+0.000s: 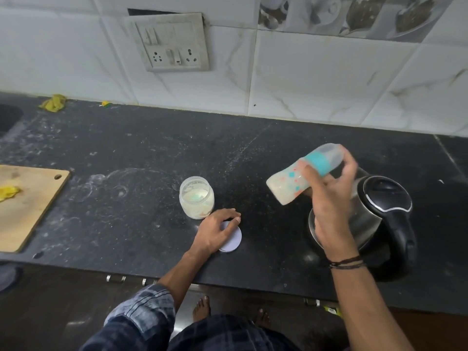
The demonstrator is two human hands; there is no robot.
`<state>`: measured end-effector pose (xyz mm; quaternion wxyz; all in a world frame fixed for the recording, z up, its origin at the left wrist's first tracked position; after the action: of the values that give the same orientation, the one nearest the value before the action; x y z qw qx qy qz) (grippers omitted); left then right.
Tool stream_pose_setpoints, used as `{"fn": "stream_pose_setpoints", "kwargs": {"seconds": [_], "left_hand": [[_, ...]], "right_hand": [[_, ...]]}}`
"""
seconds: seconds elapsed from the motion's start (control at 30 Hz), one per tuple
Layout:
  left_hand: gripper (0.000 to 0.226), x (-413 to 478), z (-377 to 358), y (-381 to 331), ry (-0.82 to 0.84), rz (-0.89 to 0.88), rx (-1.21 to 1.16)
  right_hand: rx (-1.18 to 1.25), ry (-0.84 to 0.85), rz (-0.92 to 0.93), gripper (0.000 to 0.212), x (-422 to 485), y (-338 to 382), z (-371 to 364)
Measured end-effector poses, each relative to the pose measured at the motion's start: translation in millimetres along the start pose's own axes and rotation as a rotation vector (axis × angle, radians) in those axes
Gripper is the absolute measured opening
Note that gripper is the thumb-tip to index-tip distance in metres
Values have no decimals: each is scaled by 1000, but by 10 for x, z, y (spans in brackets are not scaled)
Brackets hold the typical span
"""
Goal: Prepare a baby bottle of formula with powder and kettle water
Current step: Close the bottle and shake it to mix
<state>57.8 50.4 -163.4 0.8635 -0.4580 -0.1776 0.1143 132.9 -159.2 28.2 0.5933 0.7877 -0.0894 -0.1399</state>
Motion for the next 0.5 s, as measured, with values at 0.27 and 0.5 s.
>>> {"fn": "stream_pose_setpoints", "kwargs": {"seconds": [0.27,0.5], "left_hand": [[27,5,5,-5,1,11,-8],[29,2,-14,16,-16,16,-11]], "right_hand": [[26,-10,-27,66,-19,-39,8],[-29,37,18,68,4,-46,5]]}}
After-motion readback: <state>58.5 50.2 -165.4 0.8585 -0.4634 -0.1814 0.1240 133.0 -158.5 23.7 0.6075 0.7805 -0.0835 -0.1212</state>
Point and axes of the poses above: each hand's wrist, its own x-axis towards the middle knuckle, its own z-axis out of the back of the hand, y = z × x, the point moved 1 cm from there along x, towards the middle knuckle, and after that the axes turned 14 degrees about -y, right-handed, at the moved point
